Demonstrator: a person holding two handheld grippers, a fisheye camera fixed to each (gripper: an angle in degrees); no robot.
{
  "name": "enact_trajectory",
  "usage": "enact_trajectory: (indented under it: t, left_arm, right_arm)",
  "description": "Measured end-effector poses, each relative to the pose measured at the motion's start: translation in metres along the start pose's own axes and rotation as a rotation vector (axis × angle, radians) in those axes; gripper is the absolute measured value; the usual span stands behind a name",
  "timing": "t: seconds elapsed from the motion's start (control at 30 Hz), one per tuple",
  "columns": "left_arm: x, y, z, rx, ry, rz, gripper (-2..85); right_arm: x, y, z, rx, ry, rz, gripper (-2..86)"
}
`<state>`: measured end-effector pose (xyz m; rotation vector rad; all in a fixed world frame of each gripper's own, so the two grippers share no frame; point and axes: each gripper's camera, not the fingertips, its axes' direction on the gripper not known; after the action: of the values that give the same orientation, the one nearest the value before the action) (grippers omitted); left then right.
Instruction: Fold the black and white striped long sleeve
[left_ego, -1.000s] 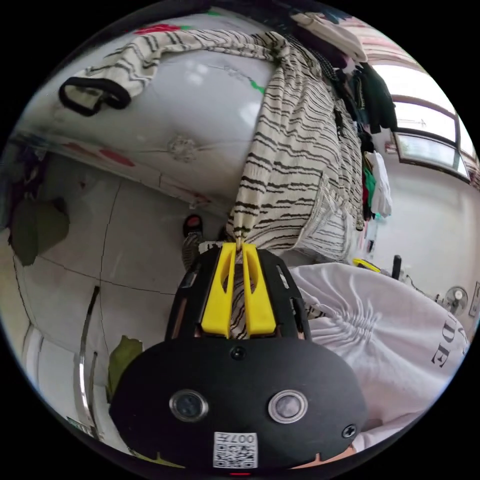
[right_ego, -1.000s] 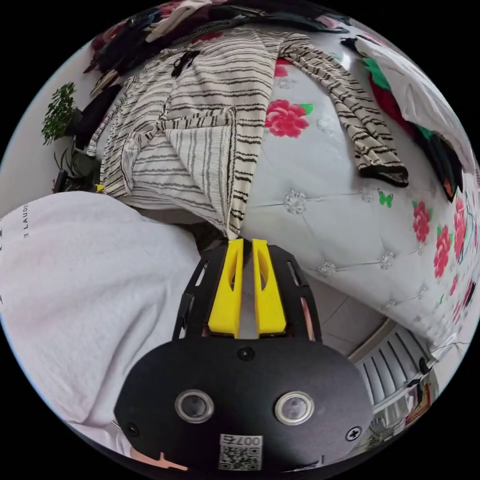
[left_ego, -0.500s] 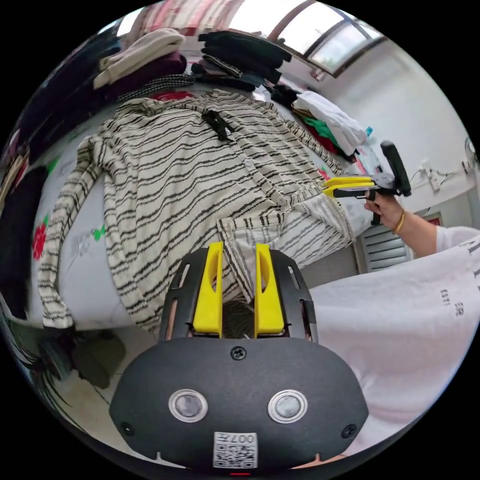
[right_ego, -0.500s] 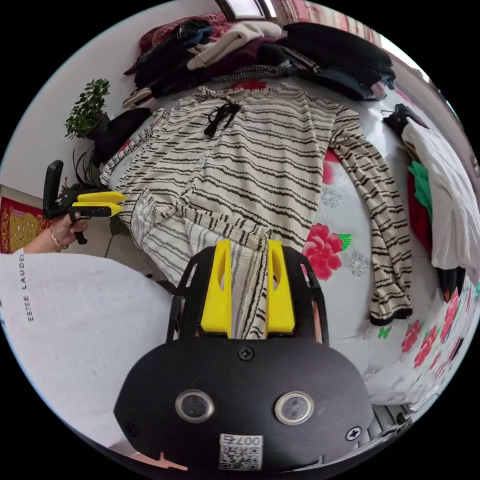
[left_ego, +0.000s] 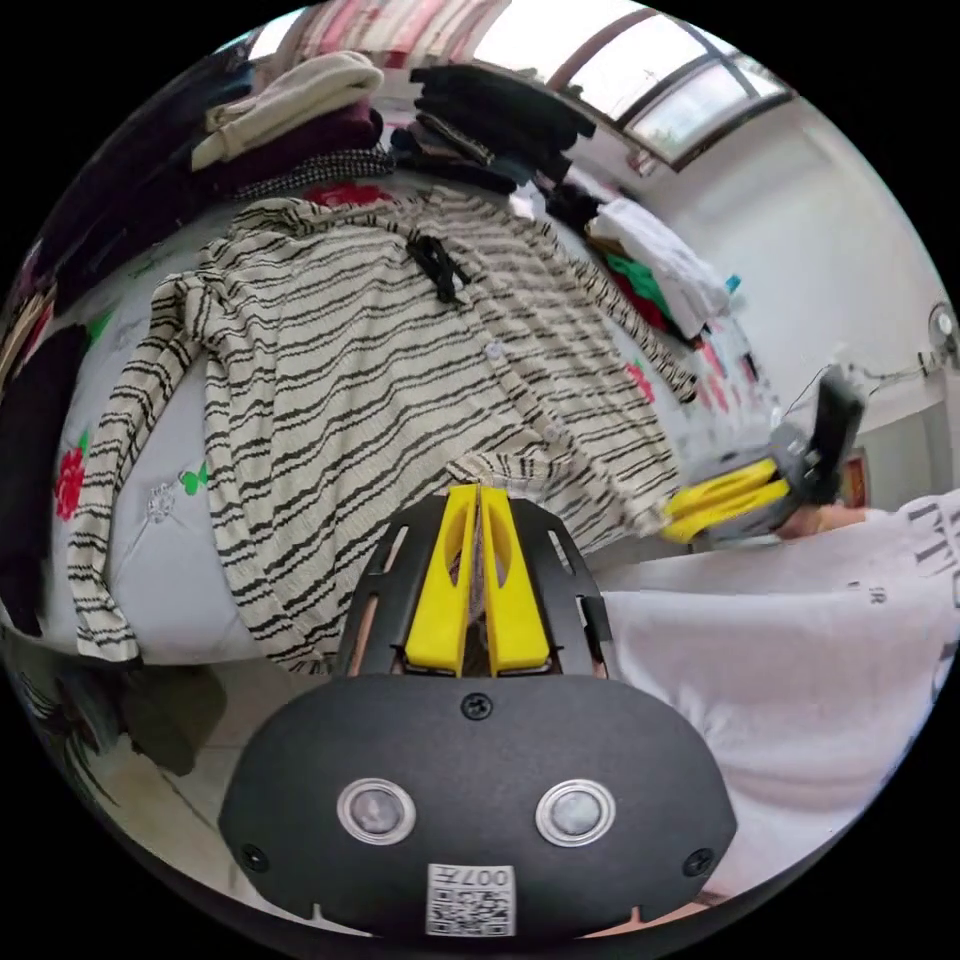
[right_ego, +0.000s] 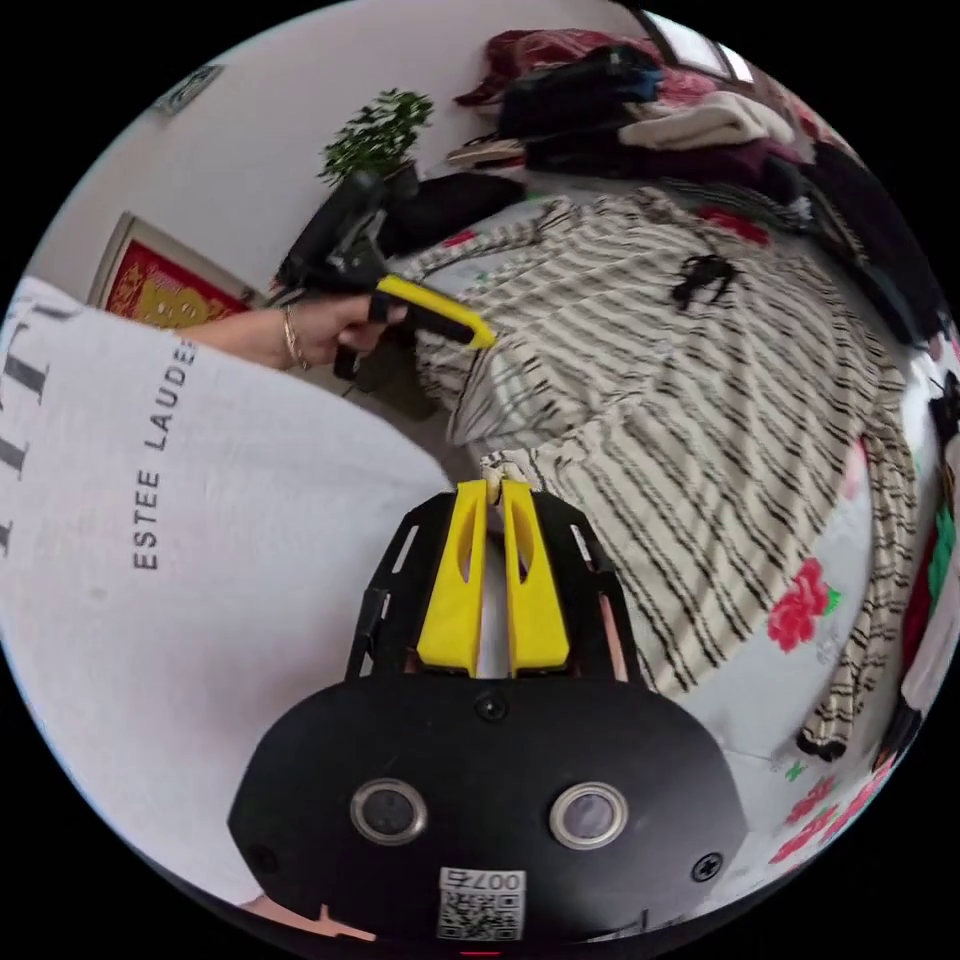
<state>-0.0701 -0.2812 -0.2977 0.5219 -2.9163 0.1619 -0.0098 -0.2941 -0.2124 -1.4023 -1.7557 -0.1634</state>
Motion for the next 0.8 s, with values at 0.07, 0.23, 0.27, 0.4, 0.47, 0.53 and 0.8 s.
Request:
enact_trajectory:
  t: [0.07, 0.23, 0.27, 0.4, 0.47, 0.53, 0.8]
  left_arm:
    - [-0.002, 0.008, -0.023, 0.078, 0.069, -0.025, -1.0]
    - [0.015, 0.018, -0.061, 0.143, 0.095, 0.031, -1.0]
    - [0.025, 0.018, -0.064, 0.137, 0.105, 0.069, -1.0]
    - [0.068, 0.016, -0.055, 0.077, 0.139, 0.23, -1.0]
    - [0.086, 0.017, -0.043, 0.037, 0.147, 0.299, -0.9]
    - [0.101, 0.018, -0.025, -0.024, 0.197, 0.347, -0.9]
    - [0.096, 0.04, 0.036, -0.188, 0.172, 0.211, 4.2]
  right_arm:
    - [-0.007, -0.005, 0.024, -0.064, -0.019, -0.039, 2.6]
    - [0.005, -0.014, 0.065, -0.182, -0.125, -0.022, 5.3]
    - [0.005, -0.014, 0.063, -0.175, -0.13, -0.021, 5.4]
    - [0.01, 0.0, 0.042, -0.13, -0.075, -0.019, 6.0]
    - [0.016, 0.01, 0.03, -0.103, -0.061, 0.017, 6.1]
    - [0.027, 0.027, 0.013, -0.056, -0.03, 0.084, 6.2]
    - [0.06, 0.097, -0.036, 0.084, 0.226, 0.371, 7.7]
